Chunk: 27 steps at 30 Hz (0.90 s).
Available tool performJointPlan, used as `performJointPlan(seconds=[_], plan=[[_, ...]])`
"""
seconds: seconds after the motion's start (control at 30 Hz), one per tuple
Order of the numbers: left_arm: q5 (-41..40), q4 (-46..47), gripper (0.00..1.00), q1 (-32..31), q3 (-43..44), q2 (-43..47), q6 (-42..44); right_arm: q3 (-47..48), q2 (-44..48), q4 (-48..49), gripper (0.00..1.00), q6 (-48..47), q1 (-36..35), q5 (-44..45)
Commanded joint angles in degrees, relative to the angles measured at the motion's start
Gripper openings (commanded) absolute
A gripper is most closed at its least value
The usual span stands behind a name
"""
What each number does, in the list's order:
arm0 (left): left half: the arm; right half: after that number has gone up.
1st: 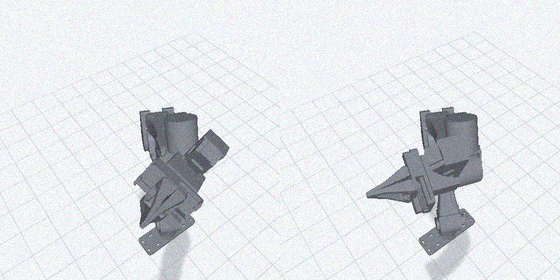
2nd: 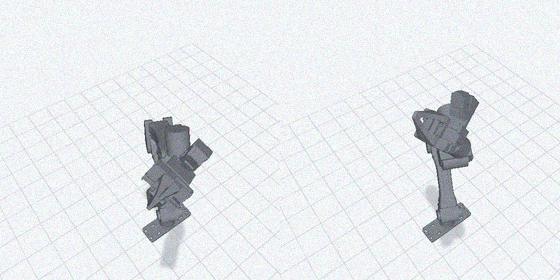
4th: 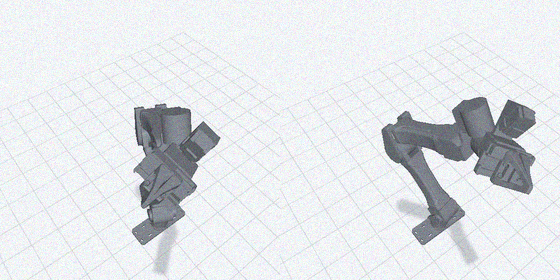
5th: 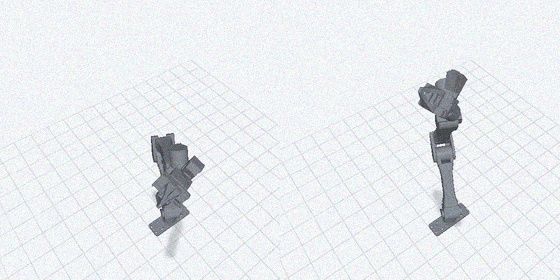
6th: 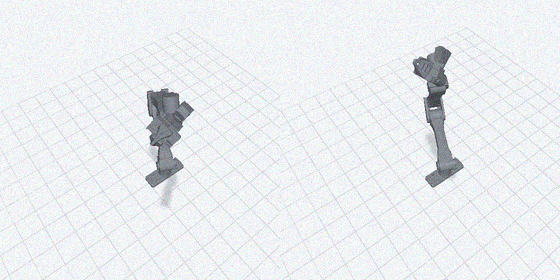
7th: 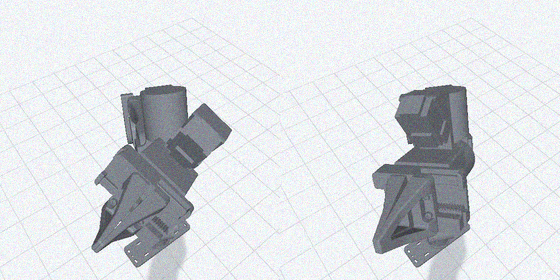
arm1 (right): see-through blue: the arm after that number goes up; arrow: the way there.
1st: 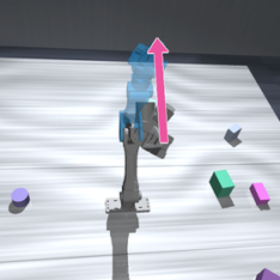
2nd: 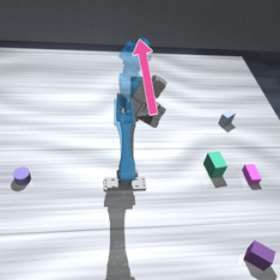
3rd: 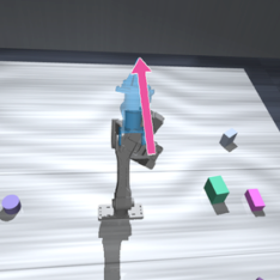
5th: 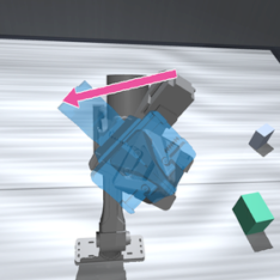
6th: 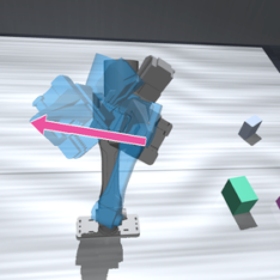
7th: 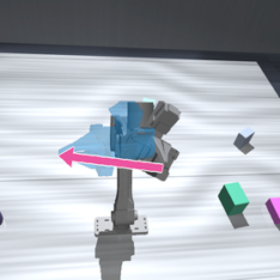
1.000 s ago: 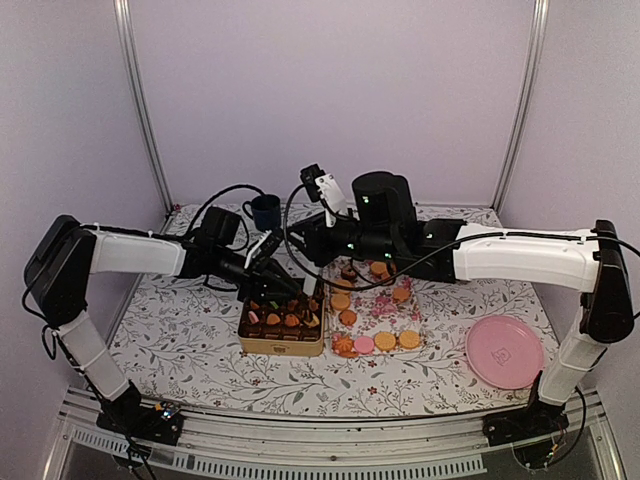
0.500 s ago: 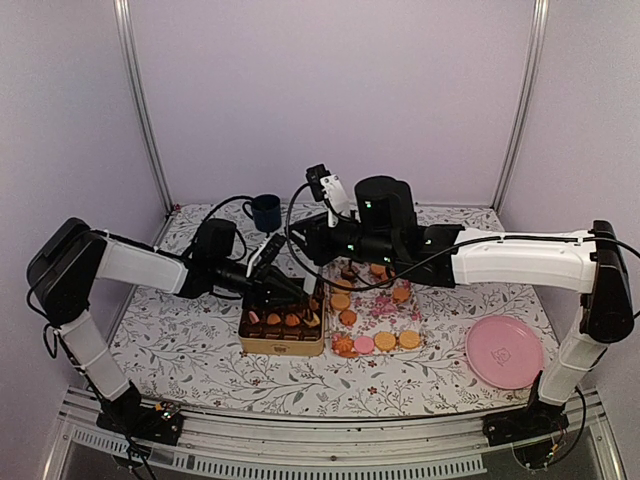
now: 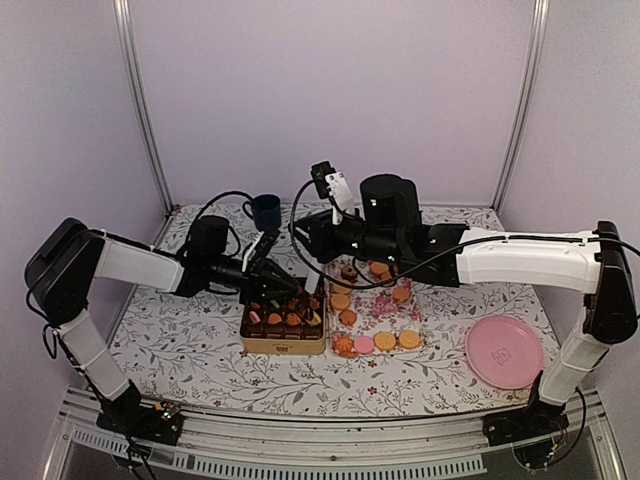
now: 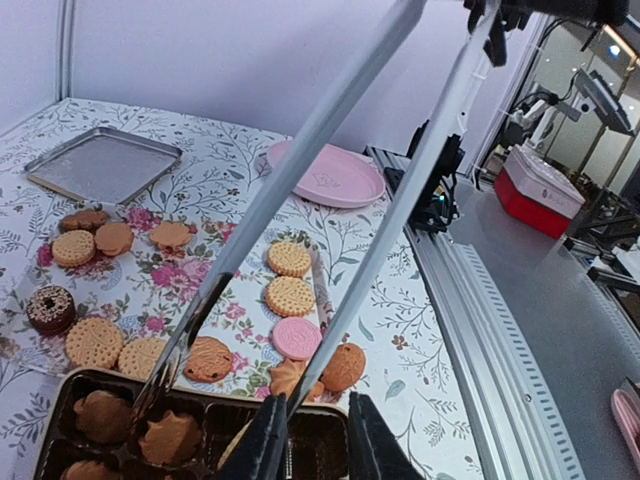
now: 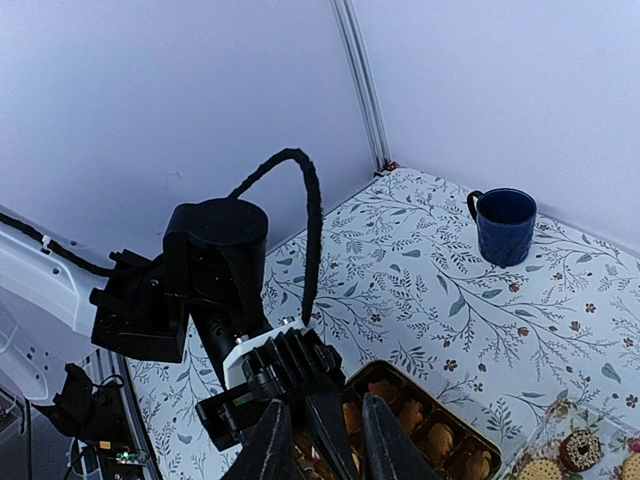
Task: Pack the cookies
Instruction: Pick up the clamp from the packing box.
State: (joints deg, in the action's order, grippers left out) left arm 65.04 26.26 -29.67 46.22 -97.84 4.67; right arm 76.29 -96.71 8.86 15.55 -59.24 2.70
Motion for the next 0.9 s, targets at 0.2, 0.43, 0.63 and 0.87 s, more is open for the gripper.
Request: performJointPlan(seconds=[0.2, 0.43, 0.63, 0.87], plan=[[-0.9, 1.8, 0.39, -0.5, 1.2, -1.8, 0.2, -0.1, 1.7, 1.2, 0.25, -0.3, 0.0, 0.2], [0.6, 2.1, 0.39, -2.4, 3.2, -4.8, -0.2, 0.6, 1.0, 1.4, 0.25, -0.3, 0.0, -0.4], [1.5, 1.8, 0.3, -2.9, 4.2, -6.9, -0.4, 1.0, 0.4, 1.7, 0.25, -0.4, 0.0, -1.2], [4.2, 0.2, 0.14, -3.3, 5.8, -8.1, 0.3, 1.8, 0.2, 1.4, 0.26, -0.7, 0.2, -4.1]])
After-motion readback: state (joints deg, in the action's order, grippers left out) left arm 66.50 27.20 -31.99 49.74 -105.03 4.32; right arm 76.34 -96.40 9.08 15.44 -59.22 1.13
